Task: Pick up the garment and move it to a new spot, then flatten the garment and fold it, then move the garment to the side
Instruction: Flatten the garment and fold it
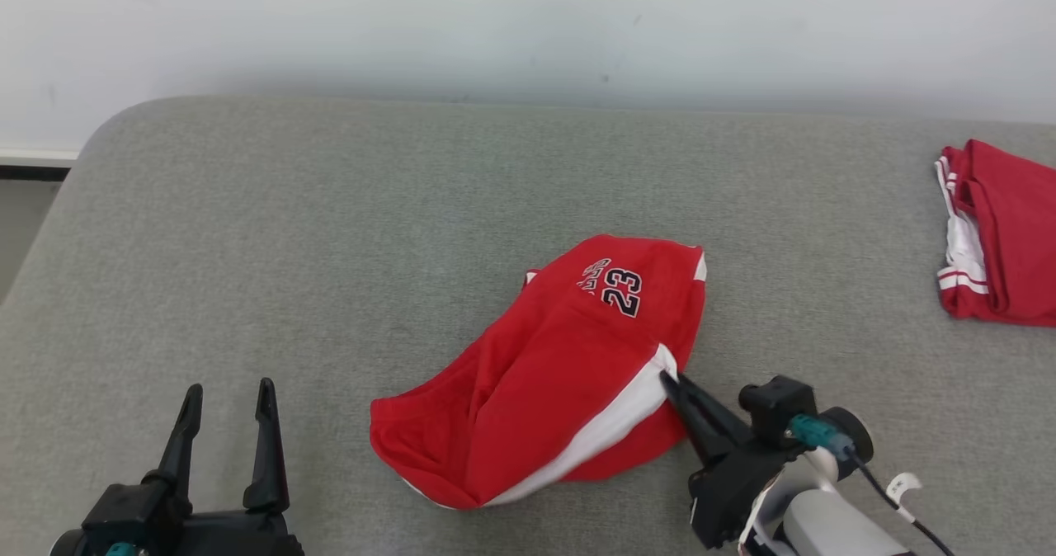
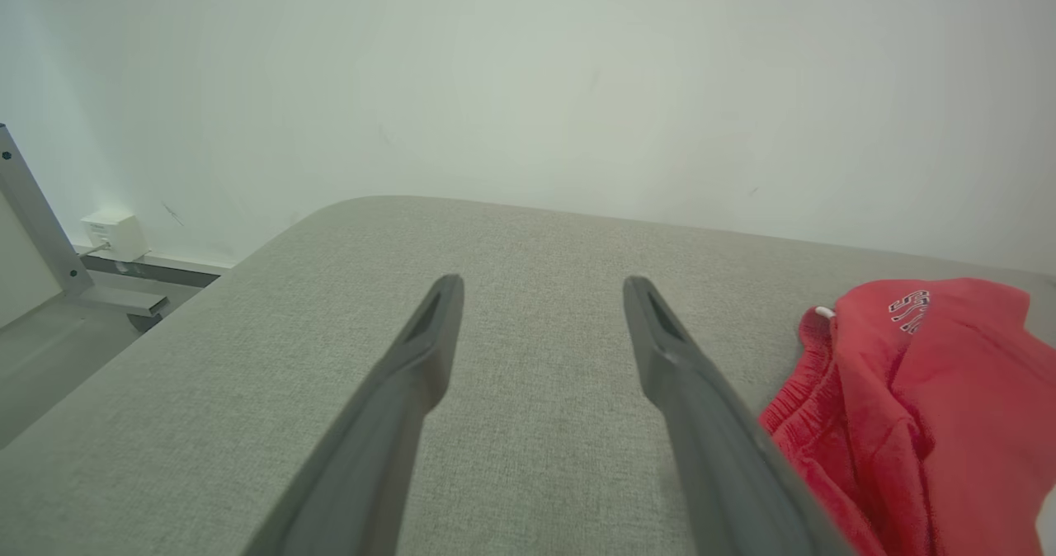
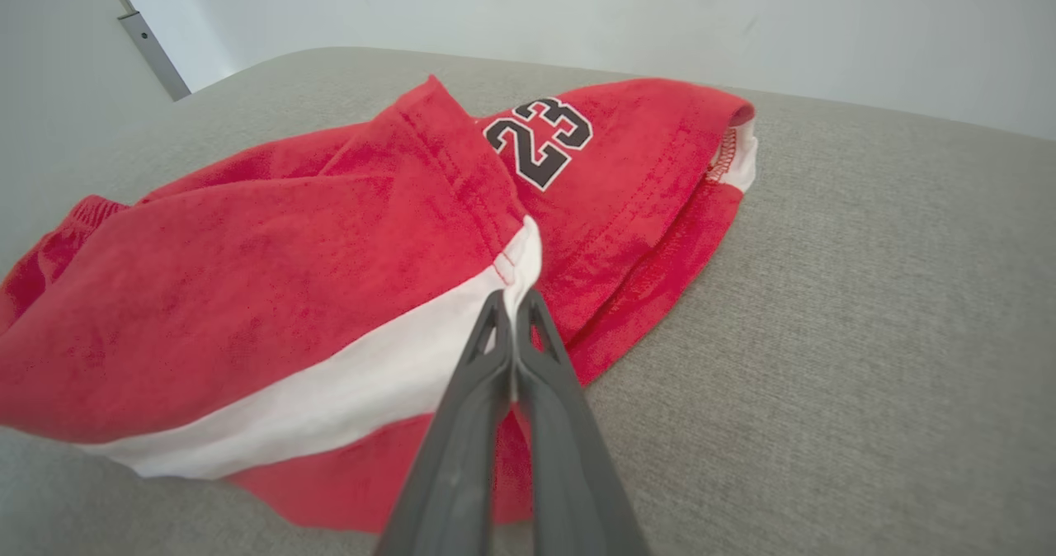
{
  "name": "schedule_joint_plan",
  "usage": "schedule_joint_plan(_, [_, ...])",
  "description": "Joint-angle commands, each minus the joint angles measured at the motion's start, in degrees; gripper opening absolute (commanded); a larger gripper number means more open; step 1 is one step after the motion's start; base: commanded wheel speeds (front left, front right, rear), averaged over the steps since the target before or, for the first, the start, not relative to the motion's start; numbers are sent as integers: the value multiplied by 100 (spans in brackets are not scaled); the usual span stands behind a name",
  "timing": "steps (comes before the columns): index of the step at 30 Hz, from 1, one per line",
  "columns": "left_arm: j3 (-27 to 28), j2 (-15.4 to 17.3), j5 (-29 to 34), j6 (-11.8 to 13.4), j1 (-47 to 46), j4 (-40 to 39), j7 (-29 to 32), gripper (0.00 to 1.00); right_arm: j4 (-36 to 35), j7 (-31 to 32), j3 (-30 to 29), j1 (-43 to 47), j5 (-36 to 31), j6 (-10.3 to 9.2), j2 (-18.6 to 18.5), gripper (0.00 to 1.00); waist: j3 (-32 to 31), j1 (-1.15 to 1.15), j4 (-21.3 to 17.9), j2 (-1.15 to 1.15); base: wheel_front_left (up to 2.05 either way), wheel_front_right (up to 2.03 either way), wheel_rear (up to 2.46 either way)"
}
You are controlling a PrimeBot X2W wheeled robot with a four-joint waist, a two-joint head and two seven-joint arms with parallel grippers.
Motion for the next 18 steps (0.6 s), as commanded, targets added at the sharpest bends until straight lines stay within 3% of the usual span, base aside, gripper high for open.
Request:
schedule_joint_plan(1, [19,-26,48,-4,-22,-2,-12,100,44,-77,-25,-78,73,-17,-61,0,-18,-1,-91,0,0,0,0])
schedule_joint_plan(9, [151,-63,55,-69,10,54,-11,100,142,-253,-515,-99,355,-17,-456,0,-110,-1,-411,0,0,0,0])
schedule_joint_plan(18, [183,-133,82,-88,82,39,-11,100,142,-276,-1079,289,565,-17,-801,0,-121,-1,-518,0,0,0,0])
